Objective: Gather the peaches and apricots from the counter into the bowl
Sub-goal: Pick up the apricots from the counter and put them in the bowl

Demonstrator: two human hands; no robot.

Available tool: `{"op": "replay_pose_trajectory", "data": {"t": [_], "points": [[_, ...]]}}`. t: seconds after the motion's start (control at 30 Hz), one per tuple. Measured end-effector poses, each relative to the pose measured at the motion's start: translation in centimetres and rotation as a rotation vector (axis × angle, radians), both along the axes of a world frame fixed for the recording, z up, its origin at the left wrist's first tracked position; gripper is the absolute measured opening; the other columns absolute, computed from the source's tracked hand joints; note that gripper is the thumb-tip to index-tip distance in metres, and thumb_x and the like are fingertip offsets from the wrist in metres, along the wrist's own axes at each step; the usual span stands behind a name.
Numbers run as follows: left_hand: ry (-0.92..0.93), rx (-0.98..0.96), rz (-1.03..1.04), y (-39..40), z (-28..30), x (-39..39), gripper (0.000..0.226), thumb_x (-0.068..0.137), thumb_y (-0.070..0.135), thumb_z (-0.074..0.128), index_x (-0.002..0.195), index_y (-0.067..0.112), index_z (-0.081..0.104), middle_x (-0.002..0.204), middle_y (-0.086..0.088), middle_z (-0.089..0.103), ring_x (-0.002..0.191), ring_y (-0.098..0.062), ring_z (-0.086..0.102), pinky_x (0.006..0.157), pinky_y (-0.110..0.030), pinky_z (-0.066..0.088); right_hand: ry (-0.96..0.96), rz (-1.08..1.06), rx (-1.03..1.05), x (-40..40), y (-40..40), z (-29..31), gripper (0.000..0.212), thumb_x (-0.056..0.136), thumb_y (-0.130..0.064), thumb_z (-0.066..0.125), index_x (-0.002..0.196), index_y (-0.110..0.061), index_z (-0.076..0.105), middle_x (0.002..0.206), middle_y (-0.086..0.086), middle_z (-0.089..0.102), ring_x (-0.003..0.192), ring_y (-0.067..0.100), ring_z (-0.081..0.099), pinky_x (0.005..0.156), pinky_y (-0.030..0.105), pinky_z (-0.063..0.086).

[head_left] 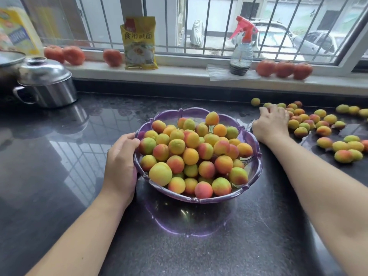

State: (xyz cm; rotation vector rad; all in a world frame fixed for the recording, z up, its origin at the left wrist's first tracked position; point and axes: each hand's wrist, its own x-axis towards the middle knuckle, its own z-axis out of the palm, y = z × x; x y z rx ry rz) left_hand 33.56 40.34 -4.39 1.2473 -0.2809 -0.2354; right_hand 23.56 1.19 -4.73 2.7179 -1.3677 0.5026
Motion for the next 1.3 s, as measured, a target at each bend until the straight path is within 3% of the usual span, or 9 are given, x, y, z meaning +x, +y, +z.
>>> {"op": "replay_pose_trajectory", "data": {"t": [0.1, 0.2, 0.37, 0.53, 0.7, 0.8, 1.0, 1.1, 1.3], "points": [[0.002, -0.016, -0.008, 0.0, 0.0, -0.2, 0.028, 0.083, 0.027, 0.056, 0.098, 0.014, 0.075, 0.087, 0.0, 0.078, 0.082, -0.011, 0.073, 0.067, -0.023, 0.059, -0.101, -0.021, -0.063, -0.4, -0.2, -0.2, 0.035, 0.089, -0.012, 0.05, 0.122, -0.003, 0.061, 0.129, 0.023, 0.046, 0.121, 0.044, 0.041, 0.111, 0.05, 0.031], [0.005, -0.019, -0.006, 0.0, 0.1, -0.1, 0.028, 0.083, 0.027, 0.055, 0.098, 0.013, 0.075, 0.088, -0.002, 0.078, 0.084, -0.013, 0.073, 0.069, -0.023, 0.059, -0.145, -0.056, -0.059, -0.4, -0.1, -0.3, 0.028, 0.089, -0.009, 0.05, 0.114, -0.003, 0.063, 0.124, 0.024, 0.047, 0.117, 0.044, 0.042, 0.107, 0.049, 0.031], [0.009, -0.02, -0.006, 0.0, 0.1, 0.0, 0.029, 0.083, 0.027, 0.055, 0.098, 0.013, 0.075, 0.089, -0.003, 0.077, 0.084, -0.014, 0.072, 0.068, -0.023, 0.059, -0.173, 0.036, -0.17, -0.7, 0.1, -0.3, 0.032, 0.093, -0.009, 0.053, 0.123, -0.007, 0.062, 0.12, 0.024, 0.061, 0.113, 0.044, 0.049, 0.1, 0.051, 0.035], [0.01, -0.006, -0.009, 0.0, 0.0, 0.1, 0.029, 0.083, 0.027, 0.055, 0.098, 0.014, 0.076, 0.092, -0.005, 0.078, 0.088, -0.016, 0.073, 0.075, -0.03, 0.059, -0.397, 0.173, -0.151, -1.6, 0.8, -0.6, 0.04, 0.101, -0.008, 0.046, 0.139, -0.014, 0.058, 0.119, 0.024, 0.062, 0.108, 0.043, 0.055, 0.094, 0.049, 0.044], [-0.001, -0.003, -0.014, 0.0, 0.0, 0.1, 0.023, 0.089, 0.023, 0.054, 0.097, 0.015, 0.075, 0.087, -0.001, 0.077, 0.081, -0.011, 0.073, 0.068, -0.025, 0.06, -0.787, 0.234, 0.318, -1.7, 2.6, 2.0, 0.038, 0.098, -0.031, 0.048, 0.128, -0.02, 0.069, 0.123, 0.008, 0.068, 0.115, 0.026, 0.062, 0.108, 0.04, 0.046], [0.005, -0.006, -0.013, 0.0, 0.0, 0.1, 0.026, 0.084, 0.027, 0.055, 0.097, 0.016, 0.075, 0.088, 0.0, 0.078, 0.083, -0.012, 0.074, 0.066, -0.024, 0.06, -0.931, 0.396, 0.728, -1.6, 5.5, 5.7, 0.034, 0.094, -0.031, 0.067, 0.127, -0.026, 0.066, 0.119, 0.002, 0.068, 0.106, 0.019, 0.068, 0.1, 0.041, 0.055], [-0.014, 0.01, 0.003, 0.0, 0.2, -0.2, 0.022, 0.091, 0.023, 0.055, 0.098, 0.014, 0.074, 0.087, 0.002, 0.078, 0.081, -0.009, 0.073, 0.068, -0.023, 0.059, -0.481, 0.853, 0.99, -3.0, 13.6, 14.1, 0.036, 0.091, -0.018, 0.073, 0.126, -0.017, 0.065, 0.114, 0.005, 0.071, 0.101, 0.019, 0.073, 0.091, 0.031, 0.058], [-0.021, 0.015, -0.007, 0.1, 0.3, -0.2, 0.023, 0.093, 0.021, 0.054, 0.101, 0.012, 0.074, 0.087, 0.001, 0.078, 0.08, -0.009, 0.074, 0.064, -0.022, 0.059, -0.117, 0.826, 0.704, -2.0, 16.1, 13.8, 0.027, 0.094, -0.031, 0.07, 0.121, -0.03, 0.067, 0.105, -0.011, 0.074, 0.095, 0.006, 0.071, 0.083, 0.027, 0.059], [-0.002, 0.01, -0.01, 0.0, 0.2, -0.1, 0.027, 0.087, 0.025, 0.057, 0.102, 0.012, 0.074, 0.087, -0.001, 0.077, 0.079, -0.01, 0.073, 0.063, -0.023, 0.059, 0.057, 0.779, 0.518, -0.3, 17.0, 12.3, 0.023, 0.092, -0.038, 0.071, 0.115, -0.034, 0.071, 0.096, -0.015, 0.07, 0.087, 0.004, 0.067, 0.076, 0.025, 0.059]]}}
